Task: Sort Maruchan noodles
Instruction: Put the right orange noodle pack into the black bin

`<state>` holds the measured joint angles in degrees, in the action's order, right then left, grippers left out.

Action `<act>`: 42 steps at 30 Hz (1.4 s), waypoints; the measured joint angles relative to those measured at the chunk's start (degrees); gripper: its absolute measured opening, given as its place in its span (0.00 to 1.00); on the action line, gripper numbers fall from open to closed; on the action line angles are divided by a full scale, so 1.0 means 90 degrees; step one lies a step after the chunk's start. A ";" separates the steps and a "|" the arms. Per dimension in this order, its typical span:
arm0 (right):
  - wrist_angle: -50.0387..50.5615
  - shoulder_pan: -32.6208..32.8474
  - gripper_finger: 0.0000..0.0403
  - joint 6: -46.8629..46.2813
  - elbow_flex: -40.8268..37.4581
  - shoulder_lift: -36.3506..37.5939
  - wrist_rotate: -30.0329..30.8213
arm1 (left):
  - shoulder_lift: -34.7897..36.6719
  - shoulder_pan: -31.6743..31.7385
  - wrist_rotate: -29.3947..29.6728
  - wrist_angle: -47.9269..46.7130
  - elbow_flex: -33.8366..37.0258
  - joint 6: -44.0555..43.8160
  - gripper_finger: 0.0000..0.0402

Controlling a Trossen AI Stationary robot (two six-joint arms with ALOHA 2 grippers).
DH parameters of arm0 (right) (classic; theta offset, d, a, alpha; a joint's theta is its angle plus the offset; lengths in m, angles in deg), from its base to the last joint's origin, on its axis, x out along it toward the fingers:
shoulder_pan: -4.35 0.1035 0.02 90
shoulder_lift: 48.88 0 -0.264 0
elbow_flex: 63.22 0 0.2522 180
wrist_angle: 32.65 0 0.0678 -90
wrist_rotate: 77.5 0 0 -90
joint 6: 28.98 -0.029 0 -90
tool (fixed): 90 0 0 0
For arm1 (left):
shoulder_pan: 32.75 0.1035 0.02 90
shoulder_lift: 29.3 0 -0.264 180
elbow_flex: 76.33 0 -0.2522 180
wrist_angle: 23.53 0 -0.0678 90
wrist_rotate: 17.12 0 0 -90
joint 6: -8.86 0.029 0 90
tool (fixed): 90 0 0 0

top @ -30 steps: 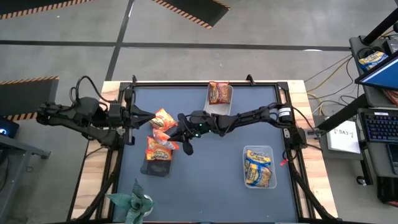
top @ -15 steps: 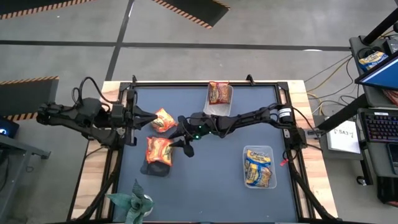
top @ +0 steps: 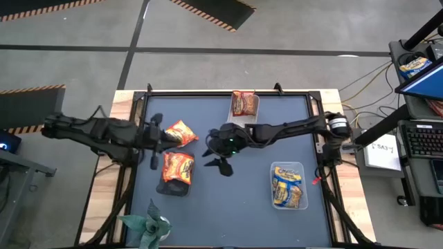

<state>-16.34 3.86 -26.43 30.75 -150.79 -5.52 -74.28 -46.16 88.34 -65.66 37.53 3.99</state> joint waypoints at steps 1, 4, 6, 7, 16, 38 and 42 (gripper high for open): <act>-0.0001 0.0021 0.44 0.0013 -0.0161 0.0156 0.0000 | -0.0115 0.0000 0.0001 -0.0295 0.0000 -0.0241 0.00; -0.0187 0.0029 0.42 0.0027 -0.0706 0.0646 0.0020 | -0.0523 0.0000 0.0000 -0.0947 0.0000 -0.0781 0.00; -0.0331 0.0034 0.41 0.0010 -0.1077 0.0968 0.0190 | -0.0835 0.0000 -0.0002 -0.1234 0.0000 -0.0905 0.00; -0.0437 0.0043 0.40 0.0014 -0.1268 0.1132 0.0305 | -0.0983 0.0000 -0.0004 -0.1310 0.0000 -0.0905 0.00; -0.1605 0.0111 0.24 0.0410 -0.2726 0.2301 0.0505 | -0.2064 -0.0005 -0.0889 -0.2060 0.0000 -0.0395 0.00; -0.1694 0.0097 0.02 0.1222 -0.2989 0.3113 0.0512 | -0.2412 0.0002 -0.0886 -0.2252 0.0000 -0.0493 0.00; -0.1702 0.0097 0.02 0.1146 -0.2989 0.3032 0.0512 | -0.2492 0.0002 -0.0886 -0.2339 0.0000 -0.0645 0.00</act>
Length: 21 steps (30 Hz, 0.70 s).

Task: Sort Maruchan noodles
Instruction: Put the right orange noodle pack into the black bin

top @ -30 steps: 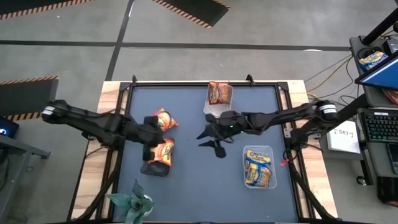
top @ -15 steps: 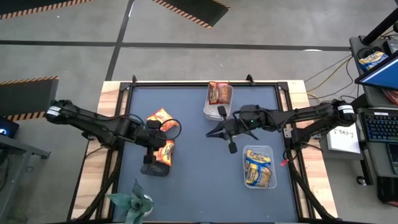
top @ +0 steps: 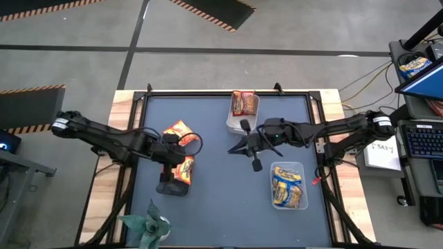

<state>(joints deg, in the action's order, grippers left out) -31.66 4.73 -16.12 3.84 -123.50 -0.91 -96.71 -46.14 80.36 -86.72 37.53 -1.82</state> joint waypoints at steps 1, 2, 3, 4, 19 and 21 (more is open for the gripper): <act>0.0007 0.0000 0.02 -0.0027 0.0000 -0.0021 0.0000 | -0.0029 0.0000 0.0000 -0.0072 0.0000 -0.0054 0.00; 0.0016 0.0000 0.02 -0.0057 0.0000 -0.0044 0.0000 | -0.0056 0.0000 0.0000 -0.0141 0.0000 -0.0104 0.00; 0.0006 0.0000 0.02 -0.0090 0.0000 -0.0066 0.0000 | -0.0080 0.0000 0.0000 -0.0205 0.0000 -0.0149 0.00; 0.0002 0.0000 0.02 -0.0093 0.0000 -0.0091 -0.0001 | -0.0108 0.0000 0.0000 -0.0235 0.0004 -0.0198 0.00; -0.0003 -0.0002 0.02 -0.0176 0.0000 -0.0224 0.0000 | -0.0859 -0.0007 -0.0432 -0.0215 0.0277 -0.0523 0.00; 0.0004 -0.0002 0.02 -0.0200 0.0000 -0.0224 0.0000 | -0.0849 -0.0007 -0.0423 -0.0243 0.0198 -0.0426 0.00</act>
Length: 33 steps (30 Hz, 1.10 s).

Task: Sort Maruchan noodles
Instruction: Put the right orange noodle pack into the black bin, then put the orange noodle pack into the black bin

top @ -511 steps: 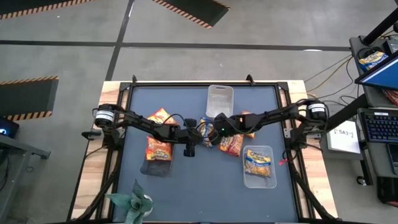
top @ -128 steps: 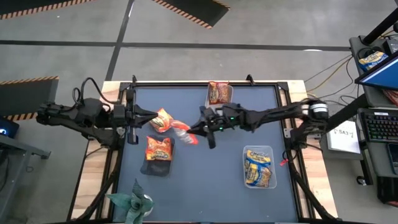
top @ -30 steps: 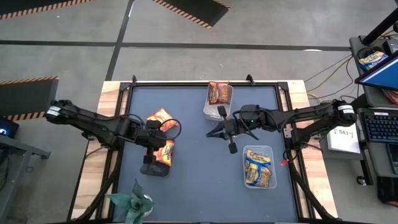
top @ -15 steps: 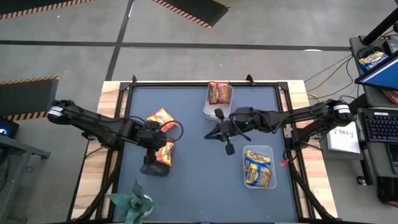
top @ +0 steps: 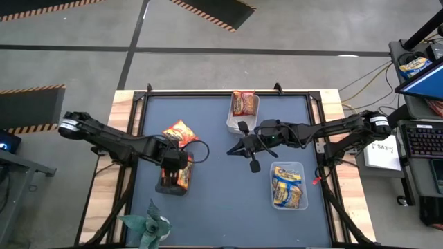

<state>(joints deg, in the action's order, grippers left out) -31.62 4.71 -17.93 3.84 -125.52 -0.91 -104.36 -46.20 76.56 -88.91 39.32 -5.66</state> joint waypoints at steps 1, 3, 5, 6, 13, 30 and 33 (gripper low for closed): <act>0.0002 0.0000 0.02 0.0002 0.0000 0.0000 0.0000 | 0.0026 0.0000 0.0003 0.0002 -0.0051 0.0054 0.00; 0.0004 0.0000 0.02 -0.0004 0.0000 0.0000 0.0000 | 0.0135 0.0002 0.0016 0.0015 -0.0189 0.0178 0.00; 0.0057 0.0000 0.02 -0.0011 0.0000 0.0000 0.0000 | 0.0251 0.0006 0.0028 0.0012 -0.0345 0.0331 0.00; 0.0095 0.0000 0.02 -0.0013 0.0000 0.0002 0.0000 | 0.0305 0.0007 0.0039 0.0018 -0.0425 0.0420 0.00; 0.0691 0.0000 0.02 -0.0016 0.0005 0.0091 0.0121 | 0.0706 0.0185 0.0923 0.0034 -0.0910 0.1029 0.00; 0.1236 0.0000 0.02 0.0009 -0.0236 0.0277 0.0226 | 0.0846 0.3319 0.0105 -0.0002 -0.0767 0.1590 0.00; 0.0875 0.0000 0.02 0.0076 -0.0475 0.0277 0.0226 | 0.0818 0.3903 -0.0190 0.0003 -0.0765 0.1656 0.00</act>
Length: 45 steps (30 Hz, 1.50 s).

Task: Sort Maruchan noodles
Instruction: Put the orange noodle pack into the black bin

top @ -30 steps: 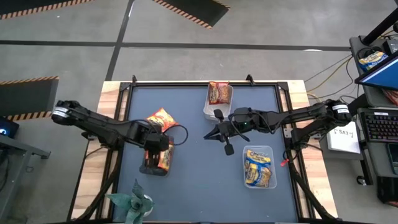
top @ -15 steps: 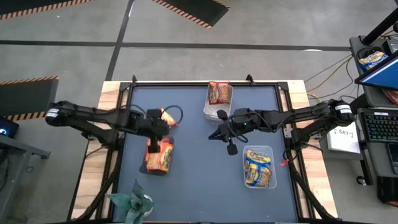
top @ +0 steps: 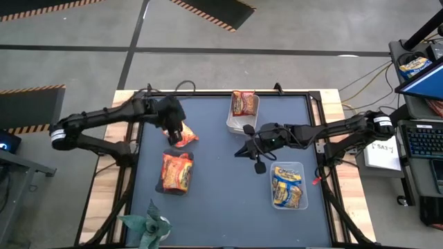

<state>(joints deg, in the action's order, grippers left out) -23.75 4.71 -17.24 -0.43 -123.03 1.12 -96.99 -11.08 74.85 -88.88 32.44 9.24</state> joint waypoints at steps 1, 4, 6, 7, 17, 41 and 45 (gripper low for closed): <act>-0.0134 0.0000 0.02 0.0009 -0.0105 0.0000 0.0000 | -0.0017 0.0159 0.0003 0.0001 0.0002 -0.0004 0.00; -0.0557 0.0000 0.02 0.0035 -0.0383 0.0022 0.0000 | -0.0083 0.0560 0.0003 0.0004 0.0035 0.0036 0.00; -0.0859 0.0000 0.02 0.0035 -0.0540 0.0049 -0.0001 | -0.0140 0.0748 -0.0057 0.0004 0.0066 0.0125 0.00; -0.0923 0.0000 0.02 0.0039 -0.0600 0.0071 -0.0001 | -0.0180 0.0837 -0.0194 0.0002 0.0078 0.0190 0.00; -0.1050 0.0000 0.02 0.0349 -0.0723 0.0618 -0.0006 | -0.0567 0.1212 -0.1000 0.0012 0.0109 0.0525 0.00; -0.0943 -0.0253 0.02 0.0866 -0.0997 0.2137 -0.0017 | -0.0874 0.1219 -0.0453 0.0017 0.0110 0.0553 0.36; -0.0909 -0.0253 0.02 0.0866 -0.0997 0.2137 -0.0017 | -0.1130 0.1243 0.0193 0.0017 0.0112 0.0579 0.46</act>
<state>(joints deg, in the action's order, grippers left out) -31.93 2.44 -9.45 -9.40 -103.79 0.97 -107.17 0.11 76.59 -88.73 33.45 14.46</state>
